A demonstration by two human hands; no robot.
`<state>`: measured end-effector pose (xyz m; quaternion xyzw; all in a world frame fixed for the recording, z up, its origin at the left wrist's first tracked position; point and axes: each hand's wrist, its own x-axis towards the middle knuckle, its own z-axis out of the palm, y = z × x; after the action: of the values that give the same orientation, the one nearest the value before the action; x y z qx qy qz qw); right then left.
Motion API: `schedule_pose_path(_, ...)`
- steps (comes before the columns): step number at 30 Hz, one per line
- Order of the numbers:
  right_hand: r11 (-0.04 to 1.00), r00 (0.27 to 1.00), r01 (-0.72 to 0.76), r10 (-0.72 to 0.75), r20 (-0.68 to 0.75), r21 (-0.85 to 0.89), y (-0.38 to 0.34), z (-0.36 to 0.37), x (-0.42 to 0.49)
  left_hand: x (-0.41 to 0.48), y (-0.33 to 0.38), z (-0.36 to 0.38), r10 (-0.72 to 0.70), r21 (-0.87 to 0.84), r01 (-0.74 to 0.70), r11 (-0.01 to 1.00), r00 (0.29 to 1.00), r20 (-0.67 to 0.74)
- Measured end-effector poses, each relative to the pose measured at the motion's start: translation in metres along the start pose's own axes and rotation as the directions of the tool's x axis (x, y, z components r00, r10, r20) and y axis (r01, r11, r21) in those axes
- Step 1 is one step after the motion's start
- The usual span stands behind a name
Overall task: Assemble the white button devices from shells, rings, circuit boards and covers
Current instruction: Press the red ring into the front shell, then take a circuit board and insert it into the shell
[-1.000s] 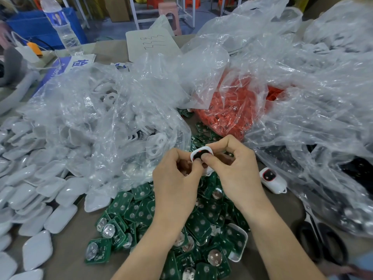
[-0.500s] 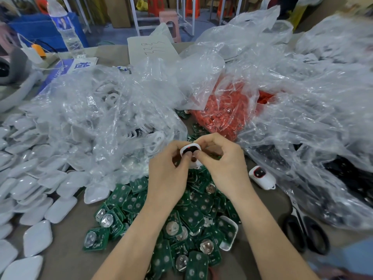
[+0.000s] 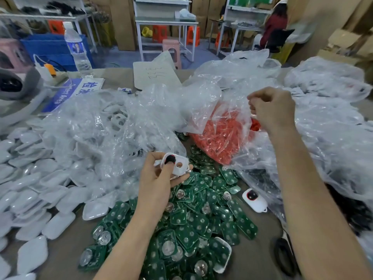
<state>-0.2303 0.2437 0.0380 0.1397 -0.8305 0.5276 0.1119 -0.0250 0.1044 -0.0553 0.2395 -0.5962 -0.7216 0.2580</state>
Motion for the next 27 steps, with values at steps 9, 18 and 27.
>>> schedule_pose_path(9,0.575,0.944,0.075,0.223,0.244,-0.815,0.057,-0.010,0.172,0.016,-0.011,-0.005,-0.007,-0.100,0.007,0.995,1.000,-0.002)
schedule_pose_path(18,0.547,0.797,0.183,0.403,0.449,-0.817,0.117,0.006,0.190,0.021,-0.012,-0.004,0.031,-0.159,-0.040,0.986,0.998,-0.059)
schedule_pose_path(27,0.737,0.922,0.084,0.198,0.334,-0.671,0.135,0.012,0.207,0.022,-0.015,-0.002,0.011,-0.148,-0.020,0.989,0.998,-0.059)
